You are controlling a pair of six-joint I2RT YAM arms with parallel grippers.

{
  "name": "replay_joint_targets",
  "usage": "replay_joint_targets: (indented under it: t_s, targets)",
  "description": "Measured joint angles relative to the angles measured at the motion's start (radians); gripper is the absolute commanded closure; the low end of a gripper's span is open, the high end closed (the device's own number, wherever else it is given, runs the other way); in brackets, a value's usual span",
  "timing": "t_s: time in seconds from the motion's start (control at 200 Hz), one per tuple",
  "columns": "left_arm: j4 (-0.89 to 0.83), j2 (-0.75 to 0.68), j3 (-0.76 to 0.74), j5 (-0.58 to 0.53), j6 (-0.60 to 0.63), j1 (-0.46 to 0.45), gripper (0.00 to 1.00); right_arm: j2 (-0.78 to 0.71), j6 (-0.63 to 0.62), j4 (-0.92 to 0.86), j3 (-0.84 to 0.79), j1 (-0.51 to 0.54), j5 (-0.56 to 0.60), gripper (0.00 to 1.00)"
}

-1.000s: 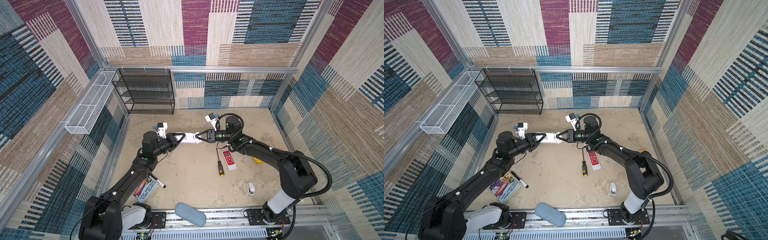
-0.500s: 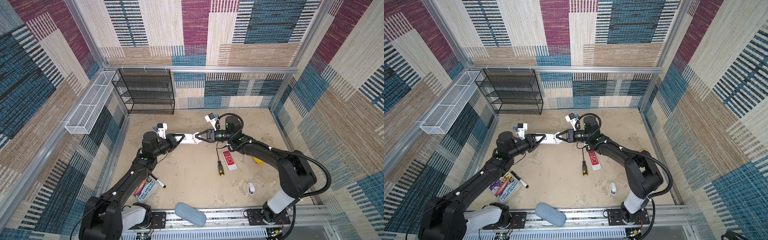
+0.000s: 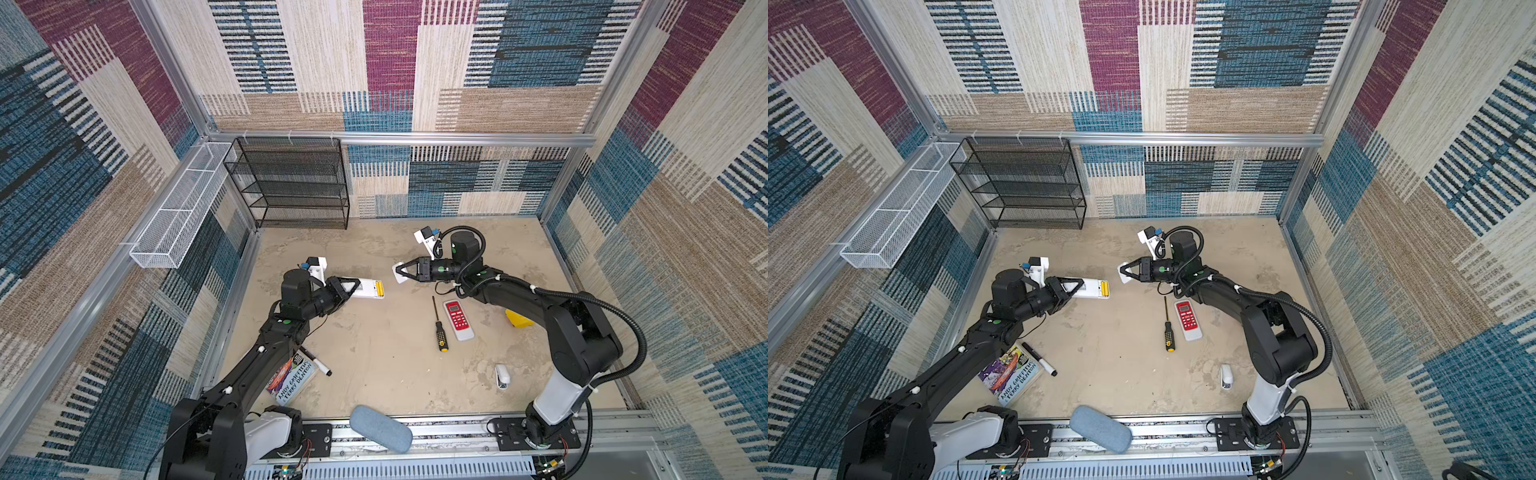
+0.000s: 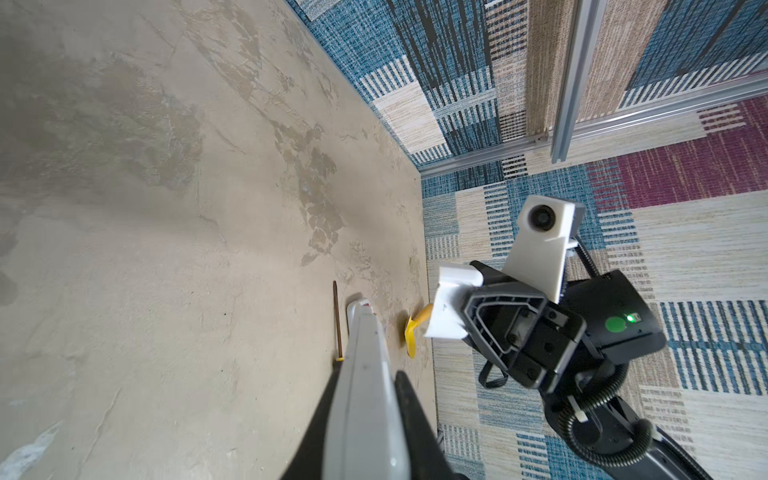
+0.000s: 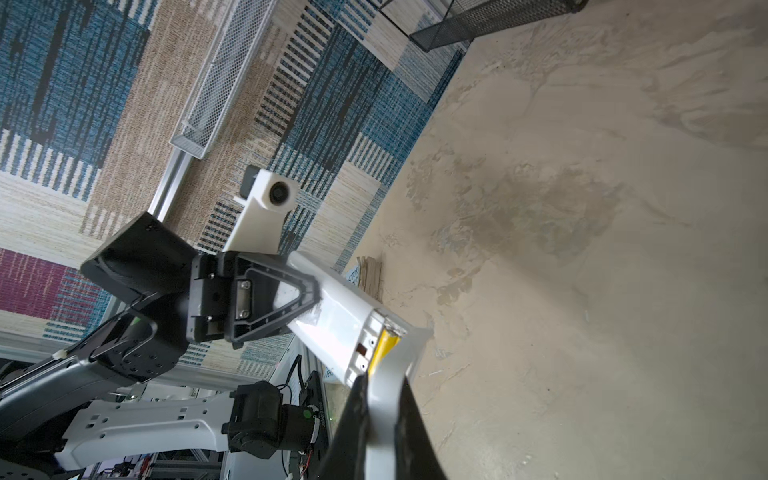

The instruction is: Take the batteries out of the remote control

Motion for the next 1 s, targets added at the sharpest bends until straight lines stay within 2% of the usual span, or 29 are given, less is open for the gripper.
replay_joint_targets:
  t_s: [0.596,0.996]
  targets:
    - [-0.073,-0.087,-0.032,0.019,0.059,0.005,1.0,0.344,-0.087,-0.005,0.119,-0.024,0.069,0.88]
    - [-0.111,-0.099,-0.035,0.019,0.077,0.005,1.0,0.47,-0.149,-0.061,0.24,-0.037,0.135,0.85]
